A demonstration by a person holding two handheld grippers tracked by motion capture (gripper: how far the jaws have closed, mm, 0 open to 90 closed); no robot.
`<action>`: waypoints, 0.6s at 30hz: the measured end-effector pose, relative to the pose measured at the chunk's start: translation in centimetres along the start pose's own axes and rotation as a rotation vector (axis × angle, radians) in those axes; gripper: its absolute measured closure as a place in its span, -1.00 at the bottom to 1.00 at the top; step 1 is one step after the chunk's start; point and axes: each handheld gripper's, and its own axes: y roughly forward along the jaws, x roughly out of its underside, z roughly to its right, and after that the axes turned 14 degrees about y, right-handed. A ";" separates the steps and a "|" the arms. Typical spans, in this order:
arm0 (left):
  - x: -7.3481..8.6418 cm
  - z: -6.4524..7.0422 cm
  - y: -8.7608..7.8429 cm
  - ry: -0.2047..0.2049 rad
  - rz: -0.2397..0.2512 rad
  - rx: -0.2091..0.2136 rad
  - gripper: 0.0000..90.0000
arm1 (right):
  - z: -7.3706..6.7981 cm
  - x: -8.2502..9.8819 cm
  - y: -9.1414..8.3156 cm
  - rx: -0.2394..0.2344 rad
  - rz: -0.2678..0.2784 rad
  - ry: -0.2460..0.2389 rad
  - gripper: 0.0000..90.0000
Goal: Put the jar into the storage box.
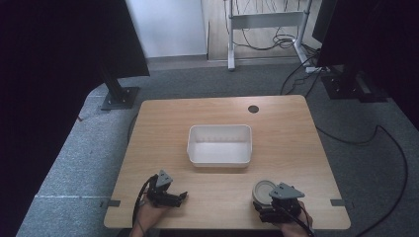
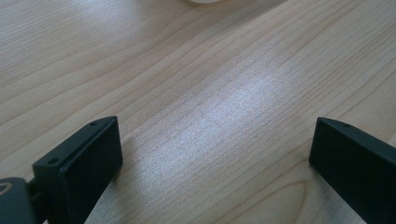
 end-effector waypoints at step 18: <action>0.0 0.0 0.0 0.000 0.000 0.000 -0.95 | -0.6 -1.6 1.3 -0.026 0.002 -0.005 -0.80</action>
